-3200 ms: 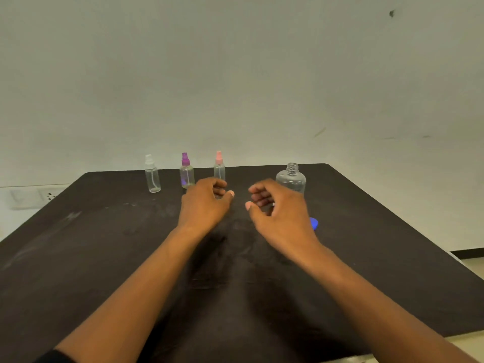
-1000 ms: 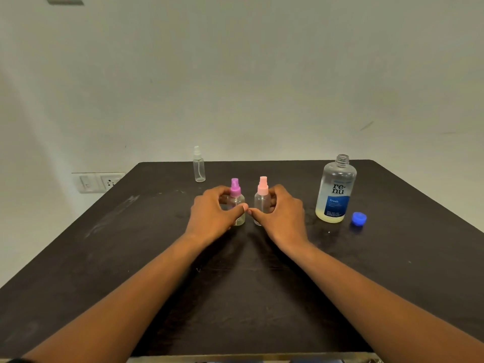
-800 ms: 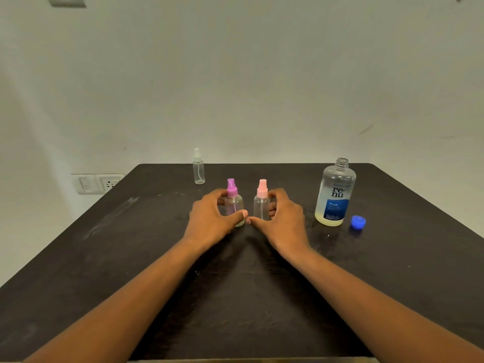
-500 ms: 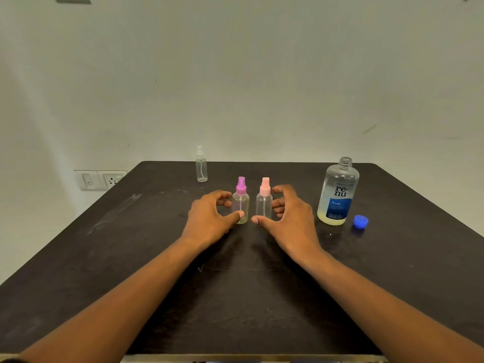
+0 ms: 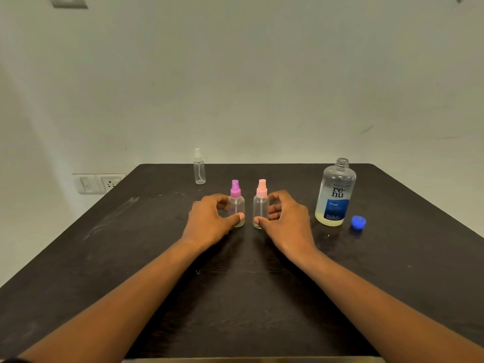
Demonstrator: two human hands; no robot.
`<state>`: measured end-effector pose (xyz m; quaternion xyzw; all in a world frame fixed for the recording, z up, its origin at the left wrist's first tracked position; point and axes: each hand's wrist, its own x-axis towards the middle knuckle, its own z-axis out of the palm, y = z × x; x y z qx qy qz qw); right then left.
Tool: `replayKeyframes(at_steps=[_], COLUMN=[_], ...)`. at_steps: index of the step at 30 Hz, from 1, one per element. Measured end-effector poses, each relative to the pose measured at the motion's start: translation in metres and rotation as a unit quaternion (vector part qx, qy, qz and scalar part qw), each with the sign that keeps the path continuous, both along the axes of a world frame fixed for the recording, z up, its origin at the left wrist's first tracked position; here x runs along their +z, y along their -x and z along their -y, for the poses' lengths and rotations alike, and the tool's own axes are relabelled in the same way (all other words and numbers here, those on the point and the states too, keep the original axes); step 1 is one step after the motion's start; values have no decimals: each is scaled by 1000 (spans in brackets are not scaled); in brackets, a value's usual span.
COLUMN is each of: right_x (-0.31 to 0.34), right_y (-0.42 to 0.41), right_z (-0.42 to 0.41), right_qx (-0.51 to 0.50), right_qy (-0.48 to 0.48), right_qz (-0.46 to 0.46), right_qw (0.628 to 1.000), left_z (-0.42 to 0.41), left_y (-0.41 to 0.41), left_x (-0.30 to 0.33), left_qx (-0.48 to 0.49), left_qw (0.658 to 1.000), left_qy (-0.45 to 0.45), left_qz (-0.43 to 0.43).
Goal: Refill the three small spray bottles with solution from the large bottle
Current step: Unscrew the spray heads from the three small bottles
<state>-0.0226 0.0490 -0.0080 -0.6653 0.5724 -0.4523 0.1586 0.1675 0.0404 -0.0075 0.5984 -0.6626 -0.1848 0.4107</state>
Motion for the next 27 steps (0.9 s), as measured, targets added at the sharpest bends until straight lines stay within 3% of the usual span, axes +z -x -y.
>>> replayKeyframes(at_steps=[5,9,14,19,27], right_x=[7,26,33,23,-3], right_y=[5,0,-31,-69,-100], right_z=[-4,-15,-26,-13,18], right_qx=[-25,-63,44,231,310], right_qy=[28,150,227,121,99], right_qz=[11,22,-14,-109,-252], right_qw=[999,986,973,959,911], left_z=[-6,-3,13,42,118], left_y=[-8,-31,-53,-67,-86], left_x=[3,4,3,8,20], left_qx=[11,42,110,166,173], left_qw=[1000,998,993,983,985], left_qy=[-16,-22,17,56,-8], left_qz=[-14,-43,-49,-55,-23])
